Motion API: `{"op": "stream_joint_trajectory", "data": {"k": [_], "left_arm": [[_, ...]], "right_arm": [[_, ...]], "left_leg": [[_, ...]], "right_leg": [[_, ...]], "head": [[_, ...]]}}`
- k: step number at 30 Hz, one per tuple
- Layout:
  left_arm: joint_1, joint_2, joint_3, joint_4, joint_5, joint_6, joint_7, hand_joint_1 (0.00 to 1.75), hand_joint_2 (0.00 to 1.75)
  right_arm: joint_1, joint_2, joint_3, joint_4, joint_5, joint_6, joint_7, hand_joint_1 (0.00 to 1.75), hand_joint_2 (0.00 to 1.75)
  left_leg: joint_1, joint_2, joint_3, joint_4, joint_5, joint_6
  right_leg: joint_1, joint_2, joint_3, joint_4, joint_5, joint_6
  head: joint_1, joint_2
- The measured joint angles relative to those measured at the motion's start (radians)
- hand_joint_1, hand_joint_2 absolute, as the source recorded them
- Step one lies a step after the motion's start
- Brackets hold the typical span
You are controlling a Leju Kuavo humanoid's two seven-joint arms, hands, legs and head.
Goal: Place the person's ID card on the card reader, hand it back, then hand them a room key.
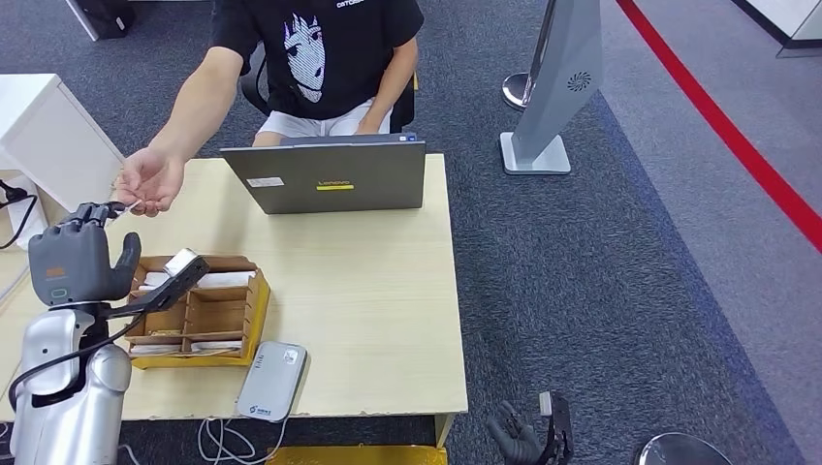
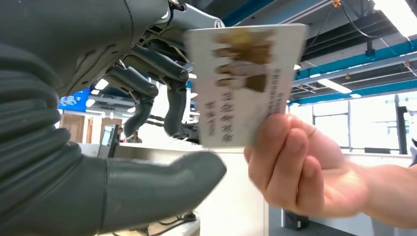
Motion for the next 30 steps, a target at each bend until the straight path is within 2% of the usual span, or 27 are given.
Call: {"op": "stream_joint_trajectory", "data": {"k": [10,16,21,25,27,30], "left_arm": [[0.094,-0.068,0.0,-0.162,0.043,0.014,-0.069,0.0,1.75],[0.125,-0.105,-0.017,-0.27,0.044,0.01,-0.083,0.0,1.75],[0.137,-0.117,-0.056,-0.323,0.096,-0.069,-0.123,0.0,1.75],[0.149,-0.102,-0.139,-0.354,0.124,-0.202,-0.14,0.0,1.75],[0.15,-0.069,-0.204,-0.354,0.124,-0.263,-0.136,0.0,1.75],[0.151,-0.023,-0.276,-0.342,0.121,-0.283,-0.128,0.0,1.75]], "right_arm": [[0.008,-0.002,0.0,0.0,-0.025,-0.006,-0.007,0.0,1.75],[0.011,-0.005,-0.001,-0.001,-0.036,-0.007,-0.008,0.0,1.75],[0.011,-0.009,-0.004,-0.001,-0.047,-0.008,-0.01,0.0,1.75],[0.012,-0.015,-0.013,-0.001,-0.06,-0.005,-0.019,0.0,1.75],[0.012,-0.018,-0.02,-0.001,-0.065,-0.002,-0.023,0.0,1.75],[0.016,-0.023,-0.026,0.0,-0.07,0.001,-0.026,0.0,1.75]], "left_leg": [[0.0,0.0,0.0,0.0,0.0,0.0],[0.0,0.0,0.0,0.0,0.0,0.0],[0.0,0.0,0.0,0.0,0.0,0.0],[0.0,0.0,0.0,0.0,0.0,0.0],[0.0,0.0,0.0,0.0,0.0,0.0],[0.0,0.001,0.0,0.0,0.0,0.0]], "right_leg": [[0.0,0.0,0.0,0.0,0.0,0.0],[0.0,0.0,0.0,0.0,0.0,0.0],[0.0,0.0,0.0,0.0,0.0,0.0],[0.0,0.0,0.0,0.0,0.0,0.0],[0.0,0.0,0.0,0.0,0.0,0.0],[0.0,0.0,0.0,0.0,0.0,0.0]], "head": [[0.0,0.0],[0.0,0.0],[0.0,0.0],[0.0,0.0],[0.0,0.0],[0.0,0.0]]}}
